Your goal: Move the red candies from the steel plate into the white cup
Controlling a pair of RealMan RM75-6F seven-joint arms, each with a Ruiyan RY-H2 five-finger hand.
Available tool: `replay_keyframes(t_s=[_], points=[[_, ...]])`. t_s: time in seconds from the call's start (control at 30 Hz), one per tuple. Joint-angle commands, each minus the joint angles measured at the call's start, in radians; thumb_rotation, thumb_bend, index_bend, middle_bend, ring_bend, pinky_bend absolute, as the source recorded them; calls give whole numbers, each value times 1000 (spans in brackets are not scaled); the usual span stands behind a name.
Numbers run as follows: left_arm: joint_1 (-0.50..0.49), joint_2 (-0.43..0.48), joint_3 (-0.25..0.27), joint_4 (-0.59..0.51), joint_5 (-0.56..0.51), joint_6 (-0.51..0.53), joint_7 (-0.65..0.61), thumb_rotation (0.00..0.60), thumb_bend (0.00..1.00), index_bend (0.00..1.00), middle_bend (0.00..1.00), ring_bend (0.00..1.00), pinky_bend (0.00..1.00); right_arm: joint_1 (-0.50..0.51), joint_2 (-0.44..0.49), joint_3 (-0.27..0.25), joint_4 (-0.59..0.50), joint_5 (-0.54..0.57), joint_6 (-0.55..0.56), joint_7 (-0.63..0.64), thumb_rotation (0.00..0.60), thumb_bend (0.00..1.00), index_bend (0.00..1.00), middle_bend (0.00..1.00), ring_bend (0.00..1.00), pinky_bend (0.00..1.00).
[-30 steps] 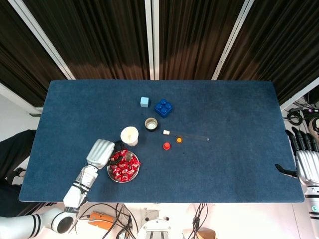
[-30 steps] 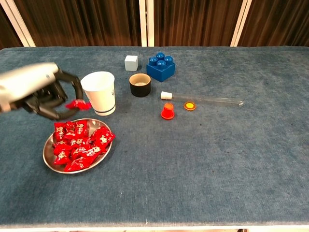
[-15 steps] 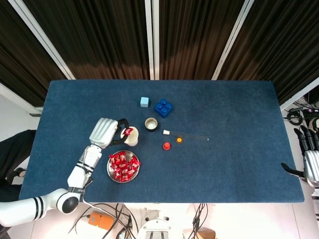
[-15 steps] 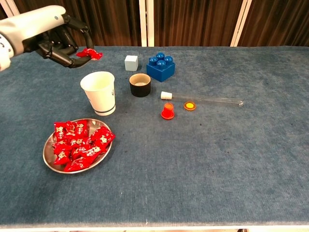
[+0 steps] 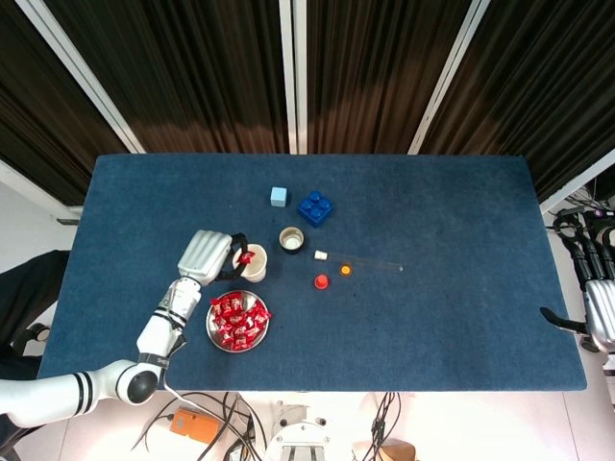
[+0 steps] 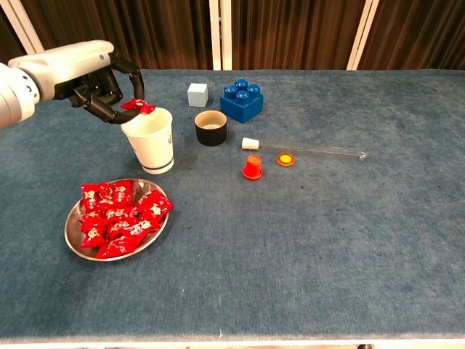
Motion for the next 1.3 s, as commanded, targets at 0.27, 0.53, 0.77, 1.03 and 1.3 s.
replay_keyframes(t_s=[0.27, 0.53, 0.77, 1.03, 1.3], points=[[30, 7, 21, -16, 48, 90, -19, 600, 120, 273, 924, 933, 829, -2, 1, 1, -7, 0, 11, 0, 600, 257, 0, 34, 0, 55], [144, 65, 113, -40, 325, 305, -175, 600, 140, 319, 924, 933, 829, 0, -1, 5, -4, 0, 15, 7, 600, 257, 0, 34, 0, 55], [154, 55, 225, -18, 516, 309, -213, 600, 145, 353, 925, 931, 829, 1, -1, 2, -14, -7, 17, -4, 600, 258, 0, 34, 0, 55], [102, -19, 260, 10, 497, 133, -122, 600, 147, 362, 924, 928, 829, 0, -2, -3, -27, -8, 17, -20, 600, 258, 0, 34, 0, 58], [77, -58, 240, 59, 429, 43, -95, 600, 190, 384, 924, 930, 829, 0, -6, -4, -21, 5, 11, -20, 600, 258, 0, 34, 0, 58]])
